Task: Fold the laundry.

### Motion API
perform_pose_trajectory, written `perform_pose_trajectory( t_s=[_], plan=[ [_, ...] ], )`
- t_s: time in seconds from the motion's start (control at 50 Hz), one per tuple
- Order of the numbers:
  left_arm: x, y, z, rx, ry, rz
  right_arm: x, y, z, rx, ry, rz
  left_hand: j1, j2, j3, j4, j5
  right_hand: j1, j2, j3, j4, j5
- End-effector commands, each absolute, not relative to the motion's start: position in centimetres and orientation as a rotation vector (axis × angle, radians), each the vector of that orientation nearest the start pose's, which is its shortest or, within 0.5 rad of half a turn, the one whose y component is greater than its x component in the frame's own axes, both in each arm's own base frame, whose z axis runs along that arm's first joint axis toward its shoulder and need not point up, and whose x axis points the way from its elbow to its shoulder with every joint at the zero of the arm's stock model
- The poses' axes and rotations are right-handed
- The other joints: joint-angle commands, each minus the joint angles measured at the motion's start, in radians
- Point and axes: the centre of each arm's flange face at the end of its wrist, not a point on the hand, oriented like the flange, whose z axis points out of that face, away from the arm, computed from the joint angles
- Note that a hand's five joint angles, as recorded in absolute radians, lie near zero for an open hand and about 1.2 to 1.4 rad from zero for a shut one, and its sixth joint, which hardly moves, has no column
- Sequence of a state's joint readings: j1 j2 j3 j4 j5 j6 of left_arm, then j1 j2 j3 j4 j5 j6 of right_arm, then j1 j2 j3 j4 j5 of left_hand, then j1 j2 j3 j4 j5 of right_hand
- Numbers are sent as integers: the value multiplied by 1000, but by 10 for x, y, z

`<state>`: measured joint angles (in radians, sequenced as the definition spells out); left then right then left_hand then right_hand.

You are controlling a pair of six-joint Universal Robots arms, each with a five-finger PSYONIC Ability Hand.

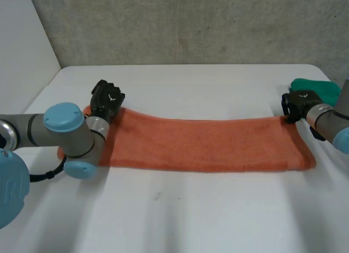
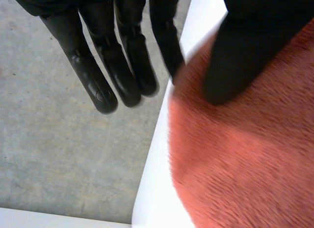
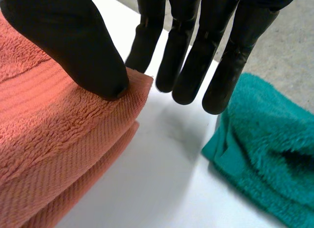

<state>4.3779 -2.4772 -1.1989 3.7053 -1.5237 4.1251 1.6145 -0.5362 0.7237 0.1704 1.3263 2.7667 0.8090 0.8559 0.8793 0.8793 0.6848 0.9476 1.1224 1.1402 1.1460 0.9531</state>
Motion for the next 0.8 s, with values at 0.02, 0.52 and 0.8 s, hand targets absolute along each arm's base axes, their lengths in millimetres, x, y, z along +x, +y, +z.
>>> perform_pose_trajectory(
  t_s=[0.02, 0.52, 0.8],
  plan=[
    [-281, -397, 111, 1219, 1502, -1893, 170, -467, 122, -705, 2486, -1798, -635, -681, -705, -705, -685, -773, -948, -966, -972, -953],
    [-245, -292, 169, 939, 1936, -2049, 144, -320, 160, -1090, 2456, -1721, -628, -675, -698, -698, -678, -384, -559, -577, -583, -564],
    [-246, -288, 167, 927, 1972, -2064, 138, -321, 127, -1091, 2459, -1743, -628, -675, -698, -698, -678, -85, -260, -277, -283, -265]
  ],
)
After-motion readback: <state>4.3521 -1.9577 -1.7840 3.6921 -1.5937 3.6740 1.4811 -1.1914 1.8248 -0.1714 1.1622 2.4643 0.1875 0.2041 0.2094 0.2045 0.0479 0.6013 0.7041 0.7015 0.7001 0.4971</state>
